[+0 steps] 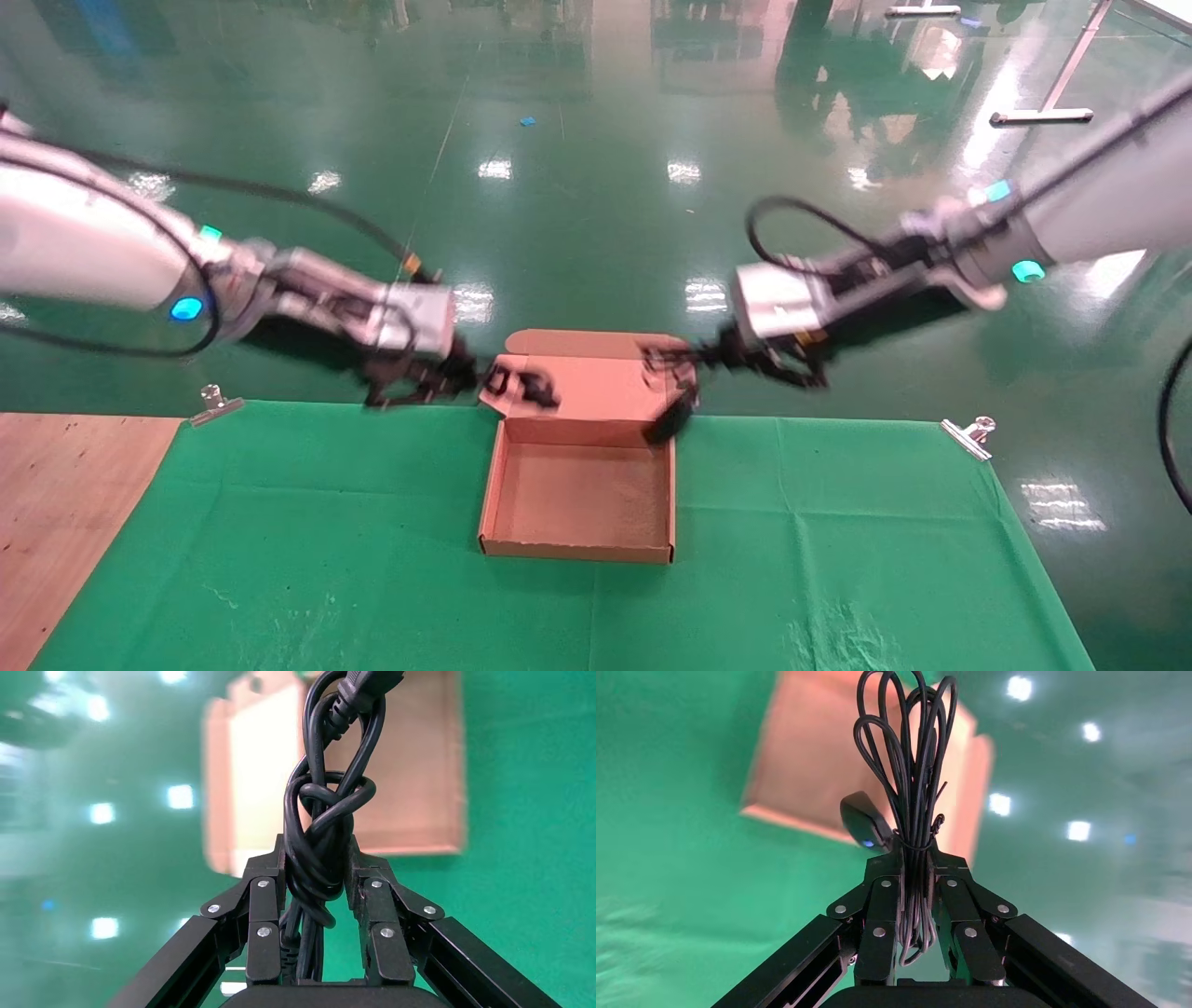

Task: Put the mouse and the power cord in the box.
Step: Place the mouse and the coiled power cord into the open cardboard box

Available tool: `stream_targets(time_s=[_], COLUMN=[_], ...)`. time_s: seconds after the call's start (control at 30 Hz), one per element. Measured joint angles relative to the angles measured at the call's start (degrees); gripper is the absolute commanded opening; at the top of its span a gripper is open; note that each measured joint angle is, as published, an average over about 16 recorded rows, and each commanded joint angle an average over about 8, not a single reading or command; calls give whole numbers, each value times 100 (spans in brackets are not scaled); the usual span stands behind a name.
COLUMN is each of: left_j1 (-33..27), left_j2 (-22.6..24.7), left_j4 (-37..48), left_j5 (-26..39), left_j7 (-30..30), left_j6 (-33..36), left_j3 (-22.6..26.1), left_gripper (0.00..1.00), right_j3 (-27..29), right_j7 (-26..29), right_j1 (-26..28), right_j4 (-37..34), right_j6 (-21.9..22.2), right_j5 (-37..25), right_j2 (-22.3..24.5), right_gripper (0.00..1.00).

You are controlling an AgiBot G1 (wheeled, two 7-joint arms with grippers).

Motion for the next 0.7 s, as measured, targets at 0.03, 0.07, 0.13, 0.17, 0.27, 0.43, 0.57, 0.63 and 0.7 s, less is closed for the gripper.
stream_targets(time_s=[0.03,0.07,0.13,0.17,0.27,0.43,0.57,0.63,0.7], left_j1=[-30,-53,-74,-73,-33,109,288,419,581], left_j2=[52,101,189,226,313,393,426,437,446], left_j4=[0,-2,-7,-11,-32,-99,-212,-313,-432], left_j5=[-17,-34,-64,-79,-121,-201,-261,-303,-384], left_j7=[-12,-21,-28,-27,-11,50,154,251,369], left_j6=[-123,-247,-492,-614,-957,-1344,-1485,-1559,-1659], left_j3=[-15,-29,-53,-64,-93,-133,-140,-141,-159], left_gripper=[0,0,0,0,0,0,0,0,0], right_j3=[14,27,47,55,69,71,50,34,17], right_j7=[19,36,63,74,101,134,161,179,196], right_j1=[25,42,52,47,-3,-145,-231,-251,-258], right_j4=[11,25,57,76,138,262,345,368,380], right_j6=[118,243,495,621,984,1440,1563,1575,1559], right_j5=[19,37,69,85,125,196,248,270,290], right_j2=[-45,-88,-166,-199,-274,-327,-330,-326,-320], right_gripper=[0,0,0,0,0,0,0,0,0])
